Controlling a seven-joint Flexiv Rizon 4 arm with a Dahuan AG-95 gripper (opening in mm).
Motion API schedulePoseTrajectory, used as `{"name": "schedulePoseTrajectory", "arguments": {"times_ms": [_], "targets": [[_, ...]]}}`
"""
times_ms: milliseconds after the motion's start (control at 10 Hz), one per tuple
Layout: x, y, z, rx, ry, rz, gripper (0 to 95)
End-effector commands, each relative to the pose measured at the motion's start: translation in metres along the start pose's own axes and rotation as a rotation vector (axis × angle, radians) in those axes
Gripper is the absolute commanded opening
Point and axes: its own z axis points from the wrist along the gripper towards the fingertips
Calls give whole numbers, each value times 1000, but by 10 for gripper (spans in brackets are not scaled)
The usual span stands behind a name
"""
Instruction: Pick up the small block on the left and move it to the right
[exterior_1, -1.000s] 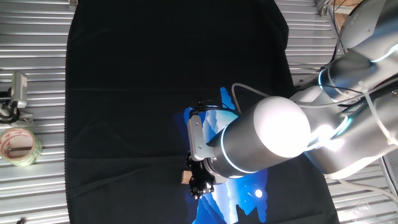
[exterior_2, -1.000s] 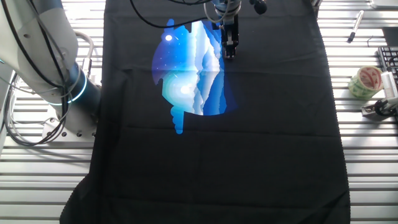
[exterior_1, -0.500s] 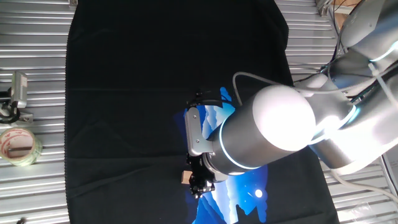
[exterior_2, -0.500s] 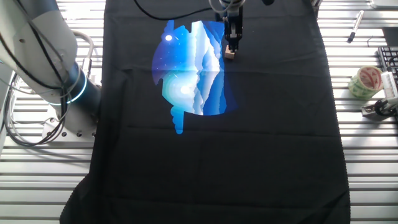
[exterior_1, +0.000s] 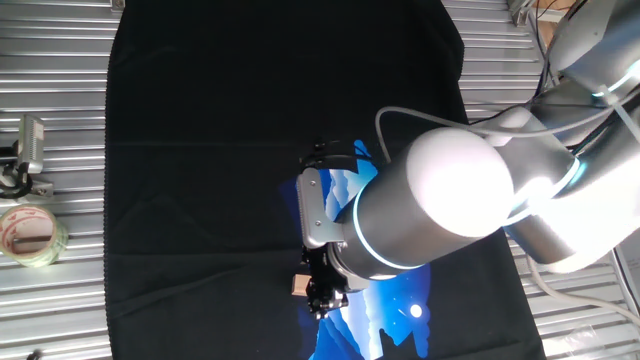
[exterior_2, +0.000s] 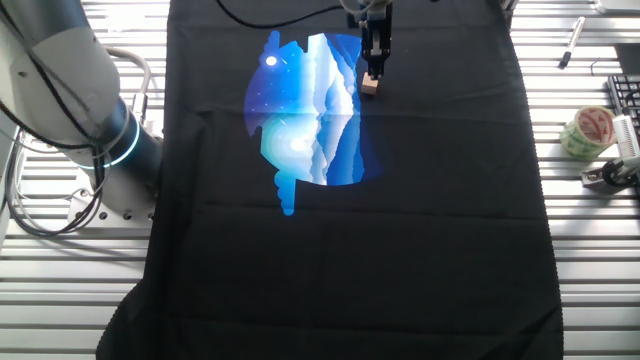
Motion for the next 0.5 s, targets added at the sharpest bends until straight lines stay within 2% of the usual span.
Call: {"name": "schedulePoseTrajectory", "arguments": {"times_ms": [100,500], "targets": [[0,1,-1,-5,2,-3,380],[0,1,-1,-2,8,-1,380]]}}
